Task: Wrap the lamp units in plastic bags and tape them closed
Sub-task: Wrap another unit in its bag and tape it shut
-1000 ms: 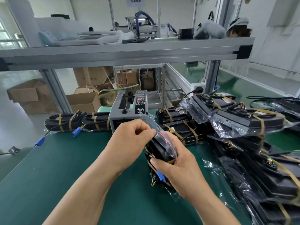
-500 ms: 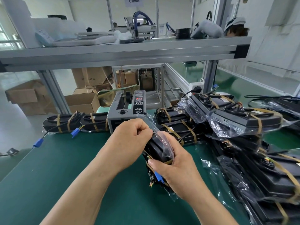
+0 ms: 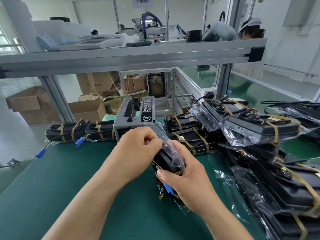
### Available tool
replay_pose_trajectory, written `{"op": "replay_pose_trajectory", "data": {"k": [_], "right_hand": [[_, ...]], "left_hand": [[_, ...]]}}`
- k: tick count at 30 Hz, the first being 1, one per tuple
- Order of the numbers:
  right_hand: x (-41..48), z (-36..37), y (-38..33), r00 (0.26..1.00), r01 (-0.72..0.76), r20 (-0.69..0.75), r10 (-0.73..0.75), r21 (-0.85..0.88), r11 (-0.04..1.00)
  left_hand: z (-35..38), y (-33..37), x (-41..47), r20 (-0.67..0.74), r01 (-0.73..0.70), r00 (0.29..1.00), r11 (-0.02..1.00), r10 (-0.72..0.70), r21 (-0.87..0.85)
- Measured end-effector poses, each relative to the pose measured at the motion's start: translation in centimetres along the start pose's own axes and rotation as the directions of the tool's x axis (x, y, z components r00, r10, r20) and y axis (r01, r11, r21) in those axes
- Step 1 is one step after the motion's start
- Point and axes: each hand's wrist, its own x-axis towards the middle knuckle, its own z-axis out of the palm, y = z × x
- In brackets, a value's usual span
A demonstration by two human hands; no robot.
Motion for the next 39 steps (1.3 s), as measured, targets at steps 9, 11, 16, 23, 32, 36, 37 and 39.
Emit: {"op": "replay_pose_trajectory", "data": {"k": [9,11,16,23,32,36,37,39], "right_hand": [[0.06,0.06,-0.04,1.000,0.019,-0.010,-0.019,0.008,1.000],[0.05,0.04,0.00,1.000,0.023,-0.012,-0.023,0.002,1.000],[0.00,-0.03,-0.07,0.999,0.031,-0.013,-0.031,0.001,1.000],[0.00,-0.03,-0.14,0.999,0.029,-0.013,-0.030,-0.007,1.000],[-0.09,0.21,-0.16,1.000,0.024,-0.020,-0.025,-0.026,0.999],[-0.15,0.36,-0.23,1.000,0.014,-0.018,-0.014,-0.025,1.000],[-0.18,0.39,-0.24,1.000,0.011,-0.019,-0.012,-0.028,1.000],[-0.19,0.39,-0.27,1.000,0.007,-0.020,-0.007,-0.036,0.999]], "left_hand": [[-0.03,-0.08,0.07,-0.032,-0.031,0.999,0.999,0.030,-0.022],[-0.02,-0.06,0.11,-0.028,-0.036,0.999,0.999,0.036,-0.023],[0.13,-0.02,0.07,-0.007,-0.033,0.999,0.999,0.033,0.004],[0.01,0.10,0.11,-0.005,-0.041,0.999,0.999,0.041,0.031],[-0.20,-0.16,0.32,-0.007,-0.014,1.000,0.997,0.014,0.070],[-0.22,-0.71,0.55,-0.013,0.101,0.995,0.995,-0.101,-0.005],[-0.07,-0.80,0.52,-0.004,0.129,0.992,0.990,-0.129,-0.063],[0.36,-0.86,0.21,0.017,0.183,0.983,0.962,-0.183,-0.203]]}}
